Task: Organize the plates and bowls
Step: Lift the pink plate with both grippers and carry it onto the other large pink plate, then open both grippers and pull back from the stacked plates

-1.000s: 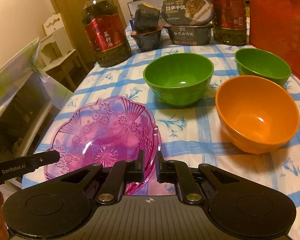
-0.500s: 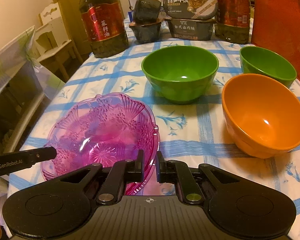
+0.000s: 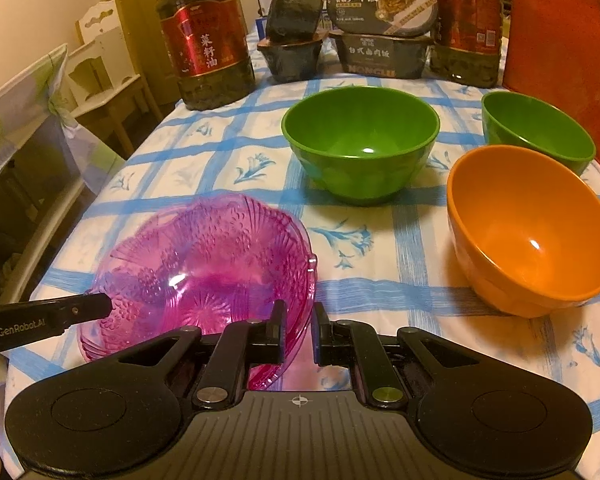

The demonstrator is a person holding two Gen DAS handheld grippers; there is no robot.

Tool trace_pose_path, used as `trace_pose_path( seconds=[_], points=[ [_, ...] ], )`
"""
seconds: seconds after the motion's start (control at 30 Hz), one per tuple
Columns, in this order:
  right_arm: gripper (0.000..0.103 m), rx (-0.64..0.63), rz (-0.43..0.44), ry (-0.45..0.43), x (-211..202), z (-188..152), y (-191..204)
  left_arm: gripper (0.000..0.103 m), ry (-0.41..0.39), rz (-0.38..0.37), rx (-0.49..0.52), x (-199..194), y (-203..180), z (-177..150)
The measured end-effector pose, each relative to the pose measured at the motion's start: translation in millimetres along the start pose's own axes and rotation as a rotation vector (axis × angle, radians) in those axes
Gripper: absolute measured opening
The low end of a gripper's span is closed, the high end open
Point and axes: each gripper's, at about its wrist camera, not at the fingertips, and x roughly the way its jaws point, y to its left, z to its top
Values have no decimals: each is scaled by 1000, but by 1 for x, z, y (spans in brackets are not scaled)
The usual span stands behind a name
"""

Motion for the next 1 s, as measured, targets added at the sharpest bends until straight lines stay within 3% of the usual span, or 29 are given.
trace_pose_path(
  seconds=[0.1,0.17,0.2,0.47,0.9,1.0],
  points=[
    [20,-14,-15,-7,1,0,1,16,-15,2,1,-3,0,0],
    [43,0,-10,-29,-3,0,-2,16,-28,8,-1,-7,0,0],
    [45,11,-7,-37,-5,0,-4,16,-31,8,-5,-9,0,0],
    [46,80,6,-31,-28,-14,-14,21,-29,-6,-53,-29,-2,-11],
    [48,161,-64,7,-87,-60,-41,25,13,-38,-21,-64,-42,-53],
    [55,160,-96,-1,-102,-69,-47,28,20,-57,-11,-70,-58,-64]
  ],
)
